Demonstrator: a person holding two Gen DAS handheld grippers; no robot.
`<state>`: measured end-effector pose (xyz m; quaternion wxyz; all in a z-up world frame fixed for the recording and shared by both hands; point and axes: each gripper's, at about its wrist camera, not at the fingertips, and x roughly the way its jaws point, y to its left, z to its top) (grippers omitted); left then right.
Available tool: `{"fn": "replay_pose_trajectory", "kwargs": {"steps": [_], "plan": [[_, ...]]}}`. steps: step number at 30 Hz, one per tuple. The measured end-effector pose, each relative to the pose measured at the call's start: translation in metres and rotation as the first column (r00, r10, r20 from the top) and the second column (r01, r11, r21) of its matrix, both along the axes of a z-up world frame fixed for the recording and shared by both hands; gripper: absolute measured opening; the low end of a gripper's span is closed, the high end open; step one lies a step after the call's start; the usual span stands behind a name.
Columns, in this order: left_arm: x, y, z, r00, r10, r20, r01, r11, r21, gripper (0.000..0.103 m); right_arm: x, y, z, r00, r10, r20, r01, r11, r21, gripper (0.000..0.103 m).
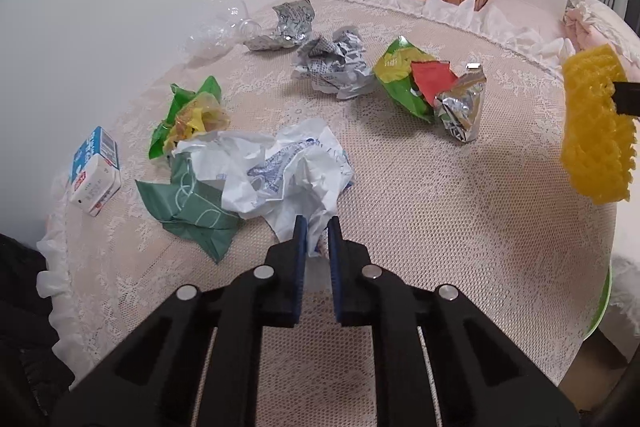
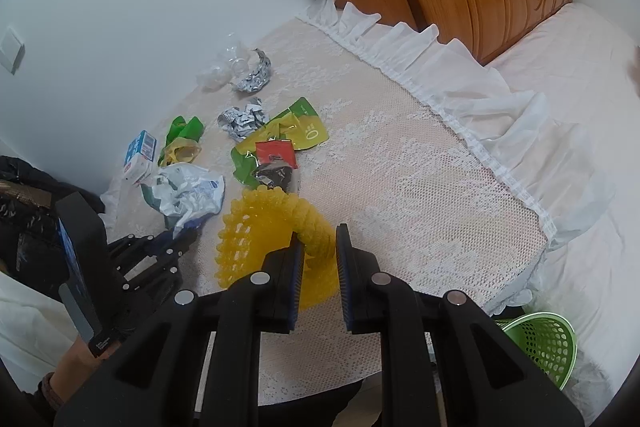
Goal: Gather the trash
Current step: 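Drop the yellow net and white paper into the green wastebasket with both grippers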
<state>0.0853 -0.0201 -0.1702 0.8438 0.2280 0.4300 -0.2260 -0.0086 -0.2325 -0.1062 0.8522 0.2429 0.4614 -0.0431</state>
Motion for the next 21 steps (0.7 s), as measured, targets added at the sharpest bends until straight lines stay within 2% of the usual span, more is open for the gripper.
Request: {"fn": "replay_pose_trajectory", "kwargs": {"steps": [4,9,14,16,21], "plan": [[-0.014,-0.002,0.026,1.000,-0.029,0.005,0.029,0.999,-0.044,0.010,-0.016,-0.005,0.007,1.000,-0.015,0.021,0.015,1.000,-0.005,0.017],[-0.062,-0.035,0.059,0.987,-0.162,-0.024,0.157,0.979,-0.133,0.010,-0.069,-0.027,0.020,0.997,-0.079,0.026,0.080,0.997,-0.024,0.017],[-0.127,-0.096,0.065,0.931,-0.351,-0.102,0.321,0.919,-0.230,0.010,-0.162,-0.065,0.011,0.974,-0.218,-0.056,0.211,0.971,-0.111,0.017],[-0.149,-0.124,0.060,0.908,-0.403,-0.116,0.371,0.900,-0.229,0.010,-0.199,-0.083,-0.008,0.953,-0.281,-0.117,0.267,0.956,-0.124,0.017],[-0.196,-0.180,0.040,0.843,-0.502,-0.193,0.463,0.860,-0.216,0.010,-0.259,-0.120,-0.073,0.900,-0.366,-0.238,0.361,0.930,-0.064,0.017]]}}
